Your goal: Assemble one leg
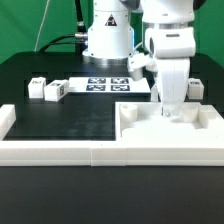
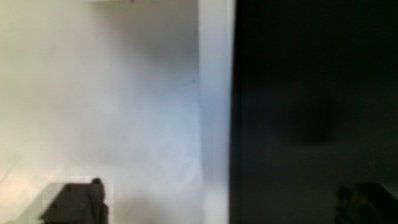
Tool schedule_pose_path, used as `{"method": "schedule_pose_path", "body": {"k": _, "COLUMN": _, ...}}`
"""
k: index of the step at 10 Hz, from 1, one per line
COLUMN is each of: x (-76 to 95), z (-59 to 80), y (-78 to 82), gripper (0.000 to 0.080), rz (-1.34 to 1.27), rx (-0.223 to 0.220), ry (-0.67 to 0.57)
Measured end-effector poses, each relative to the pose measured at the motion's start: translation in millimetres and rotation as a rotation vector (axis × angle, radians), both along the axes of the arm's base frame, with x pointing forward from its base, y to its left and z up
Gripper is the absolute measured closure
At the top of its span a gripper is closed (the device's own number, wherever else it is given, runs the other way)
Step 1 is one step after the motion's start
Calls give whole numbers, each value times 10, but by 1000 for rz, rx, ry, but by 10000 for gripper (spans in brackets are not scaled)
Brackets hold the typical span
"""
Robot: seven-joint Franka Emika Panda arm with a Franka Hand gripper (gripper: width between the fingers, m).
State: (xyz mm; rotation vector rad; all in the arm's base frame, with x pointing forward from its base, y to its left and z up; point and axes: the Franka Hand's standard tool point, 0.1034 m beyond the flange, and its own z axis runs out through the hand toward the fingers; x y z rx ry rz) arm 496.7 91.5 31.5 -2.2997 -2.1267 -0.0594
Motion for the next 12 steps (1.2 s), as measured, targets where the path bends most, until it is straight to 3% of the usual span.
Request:
{"method": "schedule_pose_path", "body": {"k": 2, "x": -99, "z": 195, "y": 57, "gripper": 151, "rz": -28, "rx": -7, "ry": -17}}
{"method": "schedule_pose_path", "body": {"k": 3, "x": -130, "z": 226, "y": 61, "gripper": 151, "rz": -44, "rx": -8, "ry": -19}}
{"method": "schedule_pose_path", "body": {"k": 6, "x": -129, "z": 204, "y": 52, "gripper": 151, "rz": -114, "rx": -5, "ry": -13}}
{"method": "schedule_pose_path", "body": {"k": 8, "x": -223, "z": 163, "y": -5, "gripper": 151, "rz": -428, "rx": 29, "ry": -3}}
{"method": "schedule_pose_path", "body": {"k": 12, "x": -349, "z": 157, "y": 205, "gripper": 151, "rz": -904, "rx": 49, "ry": 42}}
